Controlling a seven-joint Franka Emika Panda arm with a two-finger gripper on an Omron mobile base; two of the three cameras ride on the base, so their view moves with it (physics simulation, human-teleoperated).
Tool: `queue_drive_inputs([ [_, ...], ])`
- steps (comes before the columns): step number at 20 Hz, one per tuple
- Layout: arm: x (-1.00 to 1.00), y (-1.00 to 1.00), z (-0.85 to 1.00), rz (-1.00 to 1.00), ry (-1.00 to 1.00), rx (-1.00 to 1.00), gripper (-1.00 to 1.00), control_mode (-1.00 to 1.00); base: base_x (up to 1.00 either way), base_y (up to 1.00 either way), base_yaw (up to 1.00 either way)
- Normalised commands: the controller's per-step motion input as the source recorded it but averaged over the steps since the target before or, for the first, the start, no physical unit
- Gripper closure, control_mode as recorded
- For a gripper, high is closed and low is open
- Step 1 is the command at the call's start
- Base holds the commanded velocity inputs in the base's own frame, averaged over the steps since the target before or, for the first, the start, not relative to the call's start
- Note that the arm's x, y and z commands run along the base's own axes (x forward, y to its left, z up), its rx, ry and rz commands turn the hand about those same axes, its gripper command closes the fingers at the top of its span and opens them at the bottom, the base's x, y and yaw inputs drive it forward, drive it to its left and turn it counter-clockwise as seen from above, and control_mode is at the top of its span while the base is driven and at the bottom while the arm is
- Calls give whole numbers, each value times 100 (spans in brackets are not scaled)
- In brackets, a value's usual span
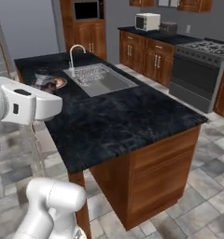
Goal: Move the hot dog bun to the plate on the dining table and place the condiment next to that plate. Then navigate to the fridge and take the sausage and place it on the plate as well.
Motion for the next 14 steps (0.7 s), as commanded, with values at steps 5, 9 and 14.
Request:
queue_drive_inputs([
  [5, 0, 0, 0, 0, 0, 0, 100, 100, 38, 100, -24],
  [9, 0, 0, 0, 0, 0, 0, 100, 100, 42, 100, -37],
  [14, 0, 0, 0, 0, 0, 0, 100, 100, 21, 100, -38],
])
